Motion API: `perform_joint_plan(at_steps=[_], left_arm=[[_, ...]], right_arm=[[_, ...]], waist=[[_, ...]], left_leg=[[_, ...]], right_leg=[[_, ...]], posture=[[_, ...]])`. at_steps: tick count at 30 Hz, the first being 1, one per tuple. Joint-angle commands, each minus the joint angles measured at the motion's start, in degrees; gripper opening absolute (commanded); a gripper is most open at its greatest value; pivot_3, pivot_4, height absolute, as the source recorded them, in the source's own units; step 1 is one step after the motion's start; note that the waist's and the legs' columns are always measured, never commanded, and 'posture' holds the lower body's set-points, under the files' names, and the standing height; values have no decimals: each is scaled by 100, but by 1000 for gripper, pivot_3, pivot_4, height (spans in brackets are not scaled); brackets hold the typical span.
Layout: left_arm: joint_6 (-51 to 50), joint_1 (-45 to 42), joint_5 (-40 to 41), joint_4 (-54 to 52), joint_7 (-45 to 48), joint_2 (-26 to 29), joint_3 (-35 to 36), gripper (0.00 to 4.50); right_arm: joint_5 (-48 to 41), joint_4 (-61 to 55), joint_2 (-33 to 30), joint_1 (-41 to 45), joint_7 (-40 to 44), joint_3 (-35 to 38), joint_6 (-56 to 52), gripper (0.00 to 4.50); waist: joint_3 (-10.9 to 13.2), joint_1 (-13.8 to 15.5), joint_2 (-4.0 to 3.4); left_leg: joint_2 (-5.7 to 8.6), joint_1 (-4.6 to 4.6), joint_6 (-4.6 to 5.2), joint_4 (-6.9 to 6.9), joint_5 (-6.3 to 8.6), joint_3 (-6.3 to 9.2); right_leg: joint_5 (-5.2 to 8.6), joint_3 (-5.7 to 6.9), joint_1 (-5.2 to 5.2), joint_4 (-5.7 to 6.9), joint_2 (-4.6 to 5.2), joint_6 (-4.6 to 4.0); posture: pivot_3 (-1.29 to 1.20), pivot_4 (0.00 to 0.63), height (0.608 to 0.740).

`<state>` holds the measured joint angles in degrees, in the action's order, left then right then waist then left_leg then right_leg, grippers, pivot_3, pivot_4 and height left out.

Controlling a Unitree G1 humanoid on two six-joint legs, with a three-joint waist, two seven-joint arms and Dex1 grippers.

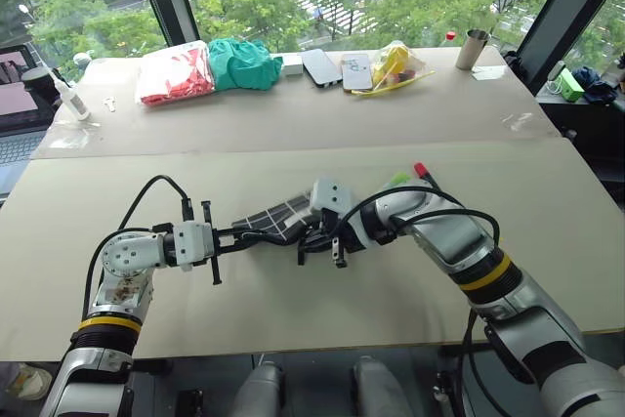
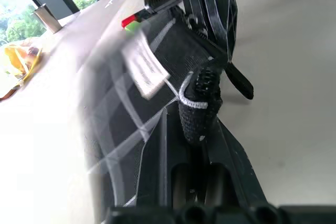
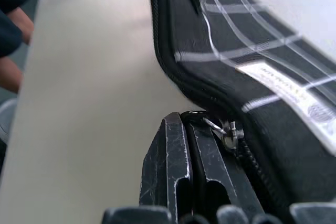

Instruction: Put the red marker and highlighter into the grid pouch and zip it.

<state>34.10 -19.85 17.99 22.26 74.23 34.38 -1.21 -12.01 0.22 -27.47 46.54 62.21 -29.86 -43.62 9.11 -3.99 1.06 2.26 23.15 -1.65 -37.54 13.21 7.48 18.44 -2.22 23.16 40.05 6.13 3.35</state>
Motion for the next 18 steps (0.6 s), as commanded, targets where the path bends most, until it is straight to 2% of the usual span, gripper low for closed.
perform_joint_plan(at_steps=[1, 5, 15, 18], left_arm=[[0, -10, 87, -198, -36, 22, 55, 0], [-6, -17, 86, -197, -47, 26, 48, 0], [4, -75, 78, -156, -23, 5, 22, 0], [20, -65, 82, -143, -9, 8, 34, 0]], right_arm=[[159, 360, -85, 375, 80, 290, 462, 60], [233, 749, -95, 638, 42, 450, 590, 60], [-89, -746, 133, 132, 294, 89, -103, 60], [-74, -804, 352, 94, 39, 74, -324, 60]], waist=[[0, -3, 0], [0, -4, 0], [0, 0, 0], [0, 4, 0]], left_leg=[[0, 0, 0, 1, 0, 0], [-1, -1, 0, 2, 0, 0], [-1, 1, 0, 1, 0, 3], [0, 1, 0, 1, 0, 4]], right_leg=[[0, 0, 1, 0, 0, 0], [0, 0, 1, 0, 0, 0], [0, 0, 1, 1, 0, 0], [0, 1, 0, 1, 0, 0]], posture=[[0, 150, 740], [0, 150, 740], [0, 150, 740], [0, 150, 740]])
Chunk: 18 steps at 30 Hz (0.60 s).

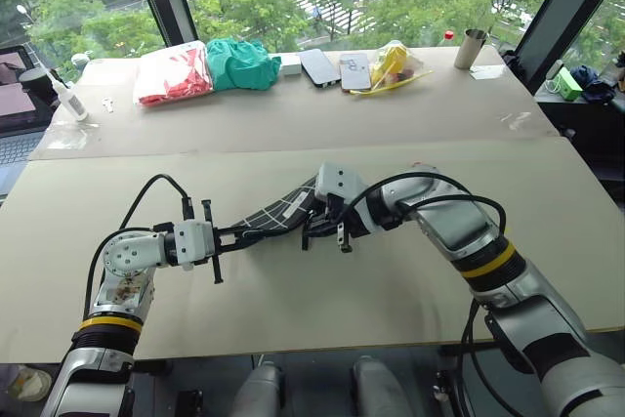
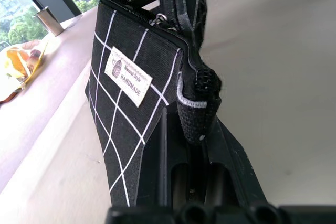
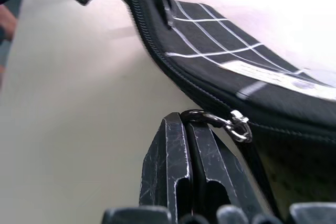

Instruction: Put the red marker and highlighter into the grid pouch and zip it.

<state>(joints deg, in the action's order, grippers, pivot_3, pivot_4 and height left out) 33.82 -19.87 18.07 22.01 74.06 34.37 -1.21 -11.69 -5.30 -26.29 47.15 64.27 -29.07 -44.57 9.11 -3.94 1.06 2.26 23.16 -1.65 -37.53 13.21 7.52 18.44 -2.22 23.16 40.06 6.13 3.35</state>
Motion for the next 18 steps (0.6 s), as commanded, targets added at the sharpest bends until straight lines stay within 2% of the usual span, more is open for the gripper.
perform_joint_plan(at_steps=[1, 7, 10, 18], left_arm=[[50, -56, 76, -116, 11, 11, 40, 0], [34, -7, 72, -166, 7, -4, 42, 0], [34, -19, 77, -154, 9, 2, 45, 0], [31, -11, 57, -178, -48, 4, 44, 0]], right_arm=[[-100, -190, 419, 68, -364, 44, -360, 60], [16, 55, 806, 185, -919, 157, -581, 60], [-17, 25, 655, 200, -843, 210, -502, 871], [-189, 145, 270, 214, -826, 675, -490, 3561]], waist=[[0, -4, 0], [0, -4, 0], [0, 5, 0], [0, -5, 0]], left_leg=[[0, 0, 0, -1, 0, 0], [0, -2, -1, 0, 0, 7], [1, -1, -2, -1, -1, 10], [1, -2, -1, 0, -1, 8]], right_leg=[[0, 0, 0, 0, 0, 0], [0, -1, 2, 4, -1, 0], [0, -1, 1, 3, 1, 0], [0, -1, 1, 3, 0, 0]], posture=[[0, 150, 740], [0, 150, 740], [0, 150, 740], [0, 150, 740]])
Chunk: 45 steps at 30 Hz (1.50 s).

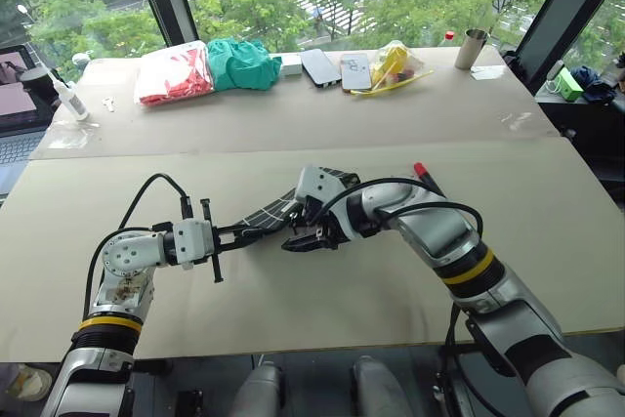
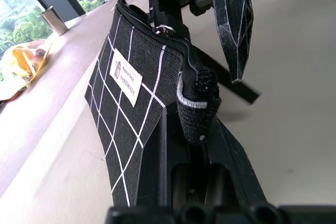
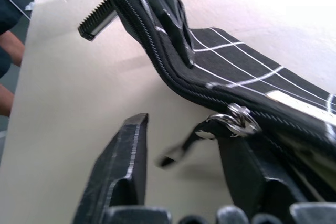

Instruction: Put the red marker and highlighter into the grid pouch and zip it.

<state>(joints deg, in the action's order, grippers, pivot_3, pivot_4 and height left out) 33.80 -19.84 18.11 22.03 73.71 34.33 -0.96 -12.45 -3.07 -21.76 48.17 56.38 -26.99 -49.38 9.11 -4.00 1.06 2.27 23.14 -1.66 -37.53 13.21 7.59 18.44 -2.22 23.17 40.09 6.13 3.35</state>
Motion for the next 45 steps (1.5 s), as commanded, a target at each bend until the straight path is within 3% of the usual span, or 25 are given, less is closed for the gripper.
perform_joint_plan(at_steps=[1, 9, 12, 15, 19, 26, 42, 45], left_arm=[[27, -6, 49, -193, -30, 7, 24, 0], [-102, 164, 196, -272, -197, 245, 374, 0], [-204, 200, 257, -304, -313, 261, 507, 0], [-283, 243, 299, -386, -382, 225, 541, 0], [-345, 309, 297, -519, -435, 169, 501, 0], [-415, 261, 278, -575, -463, 114, 457, 0], [-626, 310, 389, -747, -493, 54, 528, 0], [-658, 371, 396, -820, -509, 43, 545, 0]], right_arm=[[-190, -127, -286, 84, 21, 582, -51, 3561], [-1310, -1475, -2157, -1368, 736, 2326, -266, 3561], [-1037, -1169, -2390, -1664, 165, 2881, -10, 3561], [-481, -201, -2210, -1431, -1024, 3280, 239, 3561], [279, 533, -2128, -1466, -1924, 3095, 930, 3561], [547, 920, -1831, -1369, -2282, 2882, 1036, 3561], [972, 2388, -1635, -1213, -2102, 2387, 1249, 3561], [1068, 2432, -1630, -1256, -2091, 2301, 1310, 2789]], waist=[[0, 10, 0], [1, 116, 1], [1, 103, 1], [1, 106, 2], [1, 150, 2], [1, 119, 2], [1, 111, 2], [1, 99, 2]], left_leg=[[0, 0, 0, 0, 0, -1], [4, 12, 10, -7, 6, -9], [0, 3, 11, -7, 7, -23], [0, 0, 11, -11, 7, -28], [0, 1, 12, -13, 7, -31], [0, 5, 15, -14, 9, -41], [-2, 0, 16, -17, 9, -42], [-3, -3, 16, -17, 10, -42]], right_leg=[[0, 0, 0, 0, 0, 0], [0, 4, -6, -17, 6, 0], [0, -2, -7, -11, 4, 0], [0, -6, -8, -6, 4, 0], [0, -7, -7, -4, 4, 0], [0, -15, -4, -6, 5, 0], [0, -15, -12, -9, 4, 0], [0, -15, -14, -9, 3, 0]], posture=[[0, 150, 740], [0, 150, 740], [0, 150, 740], [0, 150, 740], [0, 150, 740], [0, 150, 740], [0, 150, 740], [0, 150, 740]])
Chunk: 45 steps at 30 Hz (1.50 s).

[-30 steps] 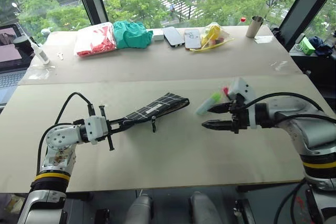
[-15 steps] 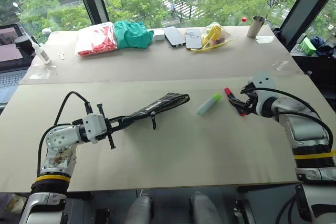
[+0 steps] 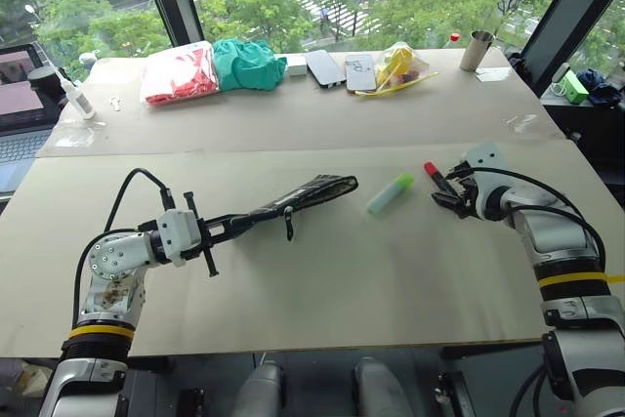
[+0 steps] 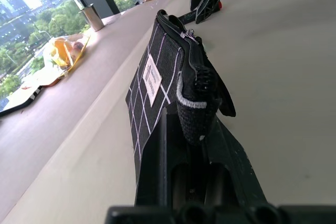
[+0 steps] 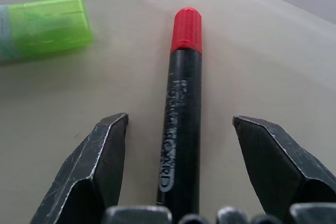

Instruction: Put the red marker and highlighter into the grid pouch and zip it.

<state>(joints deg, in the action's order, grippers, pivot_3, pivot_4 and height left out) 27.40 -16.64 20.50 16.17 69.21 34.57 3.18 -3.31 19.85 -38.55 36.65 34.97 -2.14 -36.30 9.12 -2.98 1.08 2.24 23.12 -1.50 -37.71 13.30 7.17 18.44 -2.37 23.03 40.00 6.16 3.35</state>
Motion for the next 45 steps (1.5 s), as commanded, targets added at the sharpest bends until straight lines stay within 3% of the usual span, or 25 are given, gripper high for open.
perform_joint_plan(at_steps=[1, 7, 14, 18, 22, 26, 31, 45], left_arm=[[-34, 68, 165, -253, -64, 18, 139, 0], [-410, 213, 290, -390, -74, 71, 171, 0], [-609, 451, 255, -466, 1, 170, 172, 0], [-615, 413, 272, -481, 1, 157, 168, 0], [-598, 377, 297, -474, 8, 126, 169, 0], [-558, 302, 281, -440, 39, 113, 144, 0], [-527, 255, 269, -429, 81, 97, 118, 0], [-425, 178, 132, -361, 173, -60, -19, 0]], right_arm=[[158, 155, 37, -92, 55, -175, 18, 2530], [123, 114, -78, -17, 196, -139, 42, 540], [58, 6, -149, 292, 143, 131, 584, 512], [-593, -1252, -492, 330, 1269, 350, 1201, 512], [-920, -2465, -888, 156, 2205, 75, 1224, 512], [-268, -3360, -1171, 95, 2606, -713, 1914, 512], [845, -3316, -1306, 101, 2556, -1424, 2994, 512], [1412, -2955, -987, 672, 2744, -1574, 3364, 512]], waist=[[0, -9, 0], [0, 30, 0], [2, 33, -3], [9, 31, -15], [9, 34, -15], [8, 39, -13], [8, 56, -12], [9, 51, -12]], left_leg=[[0, -1, 0, 0, 0, 0], [0, -34, 6, 0, 4, 3], [0, -43, 18, 1, 11, 2], [1, -33, 18, 1, 11, 0], [-5, -26, 26, 3, 17, 2], [-8, -31, 28, 2, 18, 6], [-5, -30, 28, -1, 18, 4], [-6, -29, 27, -1, 18, 5]], right_leg=[[0, 0, -2, 0, 0, 0], [0, 4, -50, -22, 0, 0], [0, 3, -59, -28, 0, 0], [0, 0, -48, -30, 1, 0], [0, 4, -41, -34, -2, 1], [0, 10, -58, -51, -7, 0], [0, 10, -56, -52, -5, 1], [0, 10, -55, -55, -5, 1]], posture=[[0, 150, 740], [0, 150, 740], [0, 150, 740], [0, 150, 740], [0, 150, 740], [0, 150, 740], [0, 150, 740], [0, 150, 740]])
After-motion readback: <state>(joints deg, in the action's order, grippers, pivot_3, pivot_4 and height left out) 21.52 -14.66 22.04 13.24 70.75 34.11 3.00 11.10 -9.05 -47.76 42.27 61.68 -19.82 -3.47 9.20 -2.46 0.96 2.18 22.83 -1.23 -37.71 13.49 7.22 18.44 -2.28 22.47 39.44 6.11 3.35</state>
